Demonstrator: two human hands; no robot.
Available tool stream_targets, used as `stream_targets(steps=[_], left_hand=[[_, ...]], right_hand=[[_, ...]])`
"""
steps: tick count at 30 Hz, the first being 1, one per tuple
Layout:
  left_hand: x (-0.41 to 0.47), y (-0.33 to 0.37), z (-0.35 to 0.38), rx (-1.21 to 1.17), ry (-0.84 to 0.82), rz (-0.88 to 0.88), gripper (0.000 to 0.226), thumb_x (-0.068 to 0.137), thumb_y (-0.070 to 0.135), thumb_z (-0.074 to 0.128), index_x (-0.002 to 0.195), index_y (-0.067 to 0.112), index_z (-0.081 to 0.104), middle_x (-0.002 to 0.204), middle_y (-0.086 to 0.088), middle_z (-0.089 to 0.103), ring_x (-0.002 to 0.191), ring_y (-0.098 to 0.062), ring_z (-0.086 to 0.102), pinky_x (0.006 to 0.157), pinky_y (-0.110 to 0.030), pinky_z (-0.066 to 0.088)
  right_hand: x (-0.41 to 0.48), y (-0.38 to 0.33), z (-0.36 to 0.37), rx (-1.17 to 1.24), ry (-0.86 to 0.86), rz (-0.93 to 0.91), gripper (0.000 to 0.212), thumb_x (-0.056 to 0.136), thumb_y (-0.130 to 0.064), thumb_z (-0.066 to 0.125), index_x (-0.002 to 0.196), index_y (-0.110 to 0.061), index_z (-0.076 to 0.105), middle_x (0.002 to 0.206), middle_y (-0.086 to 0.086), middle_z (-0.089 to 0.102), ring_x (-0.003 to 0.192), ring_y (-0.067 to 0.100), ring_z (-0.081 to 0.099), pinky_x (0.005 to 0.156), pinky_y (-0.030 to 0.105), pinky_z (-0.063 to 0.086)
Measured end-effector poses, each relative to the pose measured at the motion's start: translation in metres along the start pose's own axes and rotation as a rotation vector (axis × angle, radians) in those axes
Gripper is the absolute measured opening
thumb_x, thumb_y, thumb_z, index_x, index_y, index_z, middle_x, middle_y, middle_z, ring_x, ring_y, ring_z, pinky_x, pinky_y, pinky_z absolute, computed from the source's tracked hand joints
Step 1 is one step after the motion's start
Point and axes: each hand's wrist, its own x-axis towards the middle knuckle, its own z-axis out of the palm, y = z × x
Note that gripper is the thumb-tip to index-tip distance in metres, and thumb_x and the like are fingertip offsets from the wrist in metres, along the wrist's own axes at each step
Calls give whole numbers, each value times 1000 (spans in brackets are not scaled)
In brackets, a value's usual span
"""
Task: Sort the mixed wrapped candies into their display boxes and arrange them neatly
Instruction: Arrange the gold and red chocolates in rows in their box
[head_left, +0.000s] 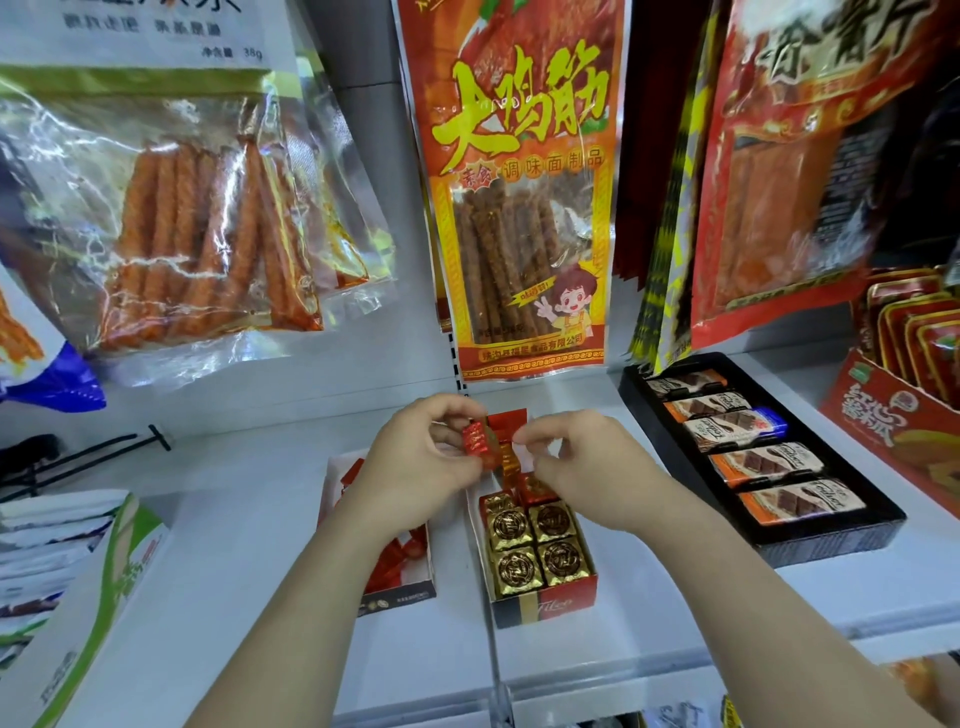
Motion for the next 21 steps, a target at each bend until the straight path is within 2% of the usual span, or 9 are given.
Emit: stream_targets(steps=[2, 4, 8, 11, 13, 17, 19, 21], left_hand=[[-3, 3, -1, -74, -21, -12, 41, 77, -2, 70, 106, 27, 67, 99, 4, 66, 89, -4, 65, 67, -8, 46], [-4, 6, -1, -133, -56, -10, 43, 77, -6, 69, 104, 27, 68, 103, 1, 68, 91, -5, 67, 67, -9, 48], [-5, 6, 1, -129, -109, 21, 46, 74, -12, 68, 100, 26, 70, 106, 1, 68, 93, -7, 67, 73, -17, 54], [-3, 4, 1, -16, -102, 53, 44, 72, -1, 77, 100, 31, 68, 99, 5, 67, 90, -7, 65, 73, -19, 54], [-5, 5, 1, 72, -86, 69, 39, 73, 12, 80, 102, 33, 67, 93, 11, 65, 83, -5, 62, 69, -14, 49], [-8, 12, 1, 209, -75, 68, 32, 75, 27, 79, 106, 33, 70, 74, 18, 61, 69, -11, 58, 61, -22, 46], [-8, 13, 1, 280, -83, 81, 31, 77, 28, 78, 107, 31, 71, 66, 21, 56, 62, 2, 55, 52, -11, 39], [-9, 13, 0, 374, -114, 86, 34, 79, 29, 76, 112, 31, 69, 68, 24, 54, 64, 12, 51, 55, -4, 36]], right_hand=[[2, -1, -1, 201, 16, 66, 27, 93, -18, 55, 118, -22, 67, 104, -1, 70, 78, 3, 61, 72, 19, 49], [1, -3, -2, 362, -11, 107, 26, 94, -19, 57, 117, -18, 68, 97, 0, 72, 88, 11, 66, 84, 24, 53], [-2, -6, -3, 491, -27, 129, 26, 88, -18, 67, 114, -13, 69, 92, 5, 74, 90, 17, 69, 88, 29, 54], [-2, -4, -5, 566, 7, 167, 28, 83, -19, 73, 109, -9, 71, 90, 8, 74, 88, 18, 70, 86, 28, 54], [-3, -4, -6, 581, 21, 169, 24, 82, -19, 74, 103, -8, 72, 88, 9, 74, 84, 17, 69, 81, 25, 54], [-5, -4, -4, 565, 38, 158, 13, 81, -15, 74, 93, -9, 74, 86, 10, 74, 81, 16, 69, 78, 23, 54], [-4, 0, -5, 521, 54, 148, 11, 84, -13, 72, 94, -10, 74, 85, 7, 74, 78, 12, 69, 73, 20, 53], [-4, 4, -8, 339, 62, 86, 12, 87, -16, 69, 98, -17, 73, 90, -2, 72, 69, -1, 61, 67, 12, 45]])
